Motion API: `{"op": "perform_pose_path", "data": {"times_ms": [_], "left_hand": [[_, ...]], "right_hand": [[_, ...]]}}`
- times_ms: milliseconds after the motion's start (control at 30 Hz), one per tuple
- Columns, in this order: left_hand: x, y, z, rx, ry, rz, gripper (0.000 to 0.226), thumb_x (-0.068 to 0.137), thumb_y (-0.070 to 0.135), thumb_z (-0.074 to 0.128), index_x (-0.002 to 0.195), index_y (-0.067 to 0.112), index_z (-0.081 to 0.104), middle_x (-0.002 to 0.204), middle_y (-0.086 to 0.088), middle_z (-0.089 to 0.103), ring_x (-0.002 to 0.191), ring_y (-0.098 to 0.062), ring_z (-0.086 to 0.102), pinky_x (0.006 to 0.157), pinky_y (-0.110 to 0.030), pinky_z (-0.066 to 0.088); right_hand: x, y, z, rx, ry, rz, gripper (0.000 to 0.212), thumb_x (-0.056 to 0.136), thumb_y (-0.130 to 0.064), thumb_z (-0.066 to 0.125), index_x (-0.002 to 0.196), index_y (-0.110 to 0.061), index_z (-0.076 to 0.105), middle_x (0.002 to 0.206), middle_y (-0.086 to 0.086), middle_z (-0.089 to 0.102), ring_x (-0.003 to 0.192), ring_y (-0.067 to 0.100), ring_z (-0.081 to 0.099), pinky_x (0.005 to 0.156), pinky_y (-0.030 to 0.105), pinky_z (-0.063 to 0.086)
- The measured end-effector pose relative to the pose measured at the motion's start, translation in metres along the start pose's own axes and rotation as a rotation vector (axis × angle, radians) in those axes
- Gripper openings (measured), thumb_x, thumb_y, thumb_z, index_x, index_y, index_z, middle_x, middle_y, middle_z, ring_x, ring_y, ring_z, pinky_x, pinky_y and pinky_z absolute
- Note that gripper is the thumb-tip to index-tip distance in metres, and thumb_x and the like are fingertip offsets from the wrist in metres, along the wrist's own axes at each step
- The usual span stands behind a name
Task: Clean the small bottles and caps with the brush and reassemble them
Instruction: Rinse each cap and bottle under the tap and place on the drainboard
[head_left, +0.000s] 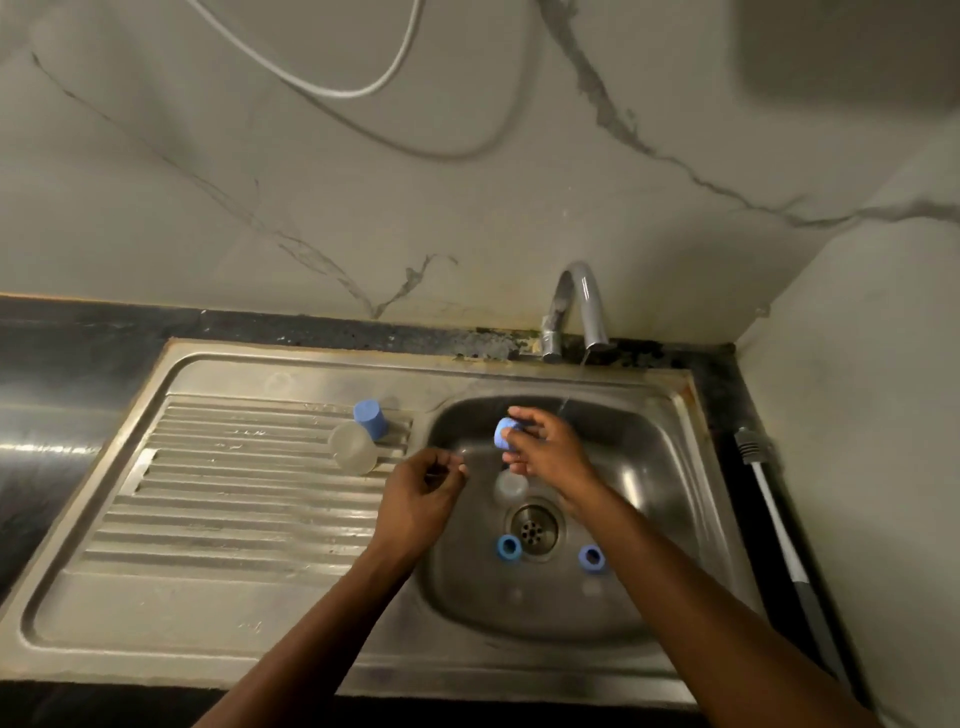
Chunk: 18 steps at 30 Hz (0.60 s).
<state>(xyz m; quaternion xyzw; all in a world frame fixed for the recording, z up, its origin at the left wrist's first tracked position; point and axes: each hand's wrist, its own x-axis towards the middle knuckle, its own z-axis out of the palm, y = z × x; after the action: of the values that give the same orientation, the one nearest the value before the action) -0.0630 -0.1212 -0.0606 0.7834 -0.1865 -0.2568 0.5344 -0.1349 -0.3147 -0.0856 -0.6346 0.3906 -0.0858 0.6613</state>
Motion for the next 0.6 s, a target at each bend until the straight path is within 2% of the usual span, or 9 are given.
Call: {"op": "perform_pose_path", "data": {"times_ms": [67,133,233,300,367,433,533,600], "left_hand": [[0.013,0.014,0.018,-0.018,-0.024,0.044,0.008,0.101,0.022,0.068,0.1,0.024,0.076,0.089,0.005,0.078,0.083,-0.009,0.074,0.081,-0.039,0.063],[0.025,0.029,0.035,-0.046,-0.049,0.08,0.01,0.103,0.024,0.066,0.105,0.028,0.075,0.09,0.006,0.077,0.084,-0.006,0.073,0.084,-0.04,0.063],[0.042,0.053,0.058,-0.066,-0.101,0.167,0.011,0.104,0.025,0.065,0.11,0.027,0.074,0.096,0.006,0.077,0.089,-0.005,0.072,0.085,-0.033,0.063],[0.054,0.072,0.071,-0.062,-0.141,0.233,0.012,0.105,0.025,0.064,0.107,0.03,0.075,0.095,0.007,0.078,0.088,-0.006,0.073,0.081,-0.03,0.062],[0.067,0.087,0.086,-0.08,-0.18,0.234,0.016,0.105,0.026,0.062,0.104,0.027,0.078,0.091,0.003,0.079,0.086,-0.015,0.075,0.079,-0.036,0.063],[0.08,0.095,0.1,-0.18,-0.218,0.13,0.02,0.106,0.026,0.062,0.104,0.02,0.08,0.086,-0.005,0.079,0.078,-0.026,0.075,0.075,-0.037,0.063],[0.087,0.101,0.113,-0.494,-0.267,-0.104,0.028,0.104,0.026,0.066,0.107,0.001,0.078,0.086,-0.016,0.076,0.076,-0.025,0.071,0.068,-0.03,0.06],[0.086,0.105,0.116,-0.669,-0.297,-0.205,0.033,0.105,0.024,0.065,0.111,-0.007,0.074,0.085,-0.019,0.074,0.072,-0.023,0.07,0.065,-0.028,0.06]], "right_hand": [[-0.004,-0.023,-0.022,0.18,0.004,0.012,0.03,0.101,-0.005,0.062,0.129,-0.017,0.063,0.108,0.012,0.073,0.095,0.034,0.074,0.071,0.03,0.062],[-0.004,-0.035,-0.042,0.319,0.042,0.014,0.029,0.1,-0.003,0.063,0.127,-0.013,0.066,0.114,0.016,0.073,0.103,0.036,0.075,0.079,0.033,0.063],[0.0,-0.044,-0.063,0.509,0.092,0.019,0.027,0.097,-0.003,0.068,0.123,-0.009,0.068,0.118,0.02,0.072,0.106,0.038,0.074,0.08,0.034,0.061],[0.001,-0.053,-0.073,0.582,0.088,0.001,0.023,0.099,-0.006,0.066,0.122,-0.007,0.066,0.114,0.019,0.073,0.107,0.036,0.073,0.085,0.034,0.061],[0.0,-0.065,-0.077,0.594,0.062,-0.005,0.018,0.101,-0.012,0.064,0.118,-0.01,0.069,0.107,0.014,0.074,0.099,0.028,0.074,0.083,0.031,0.059],[0.001,-0.075,-0.077,0.552,0.046,-0.004,0.014,0.102,-0.015,0.061,0.109,-0.012,0.072,0.095,0.01,0.074,0.082,0.02,0.071,0.072,0.028,0.057],[0.006,-0.08,-0.075,0.497,0.052,-0.016,0.018,0.102,-0.016,0.058,0.105,-0.006,0.073,0.085,0.014,0.067,0.064,0.018,0.062,0.058,0.027,0.051],[0.008,-0.079,-0.072,0.488,0.094,-0.009,0.02,0.101,-0.017,0.059,0.106,-0.004,0.074,0.085,0.018,0.068,0.062,0.019,0.062,0.056,0.028,0.051]]}}
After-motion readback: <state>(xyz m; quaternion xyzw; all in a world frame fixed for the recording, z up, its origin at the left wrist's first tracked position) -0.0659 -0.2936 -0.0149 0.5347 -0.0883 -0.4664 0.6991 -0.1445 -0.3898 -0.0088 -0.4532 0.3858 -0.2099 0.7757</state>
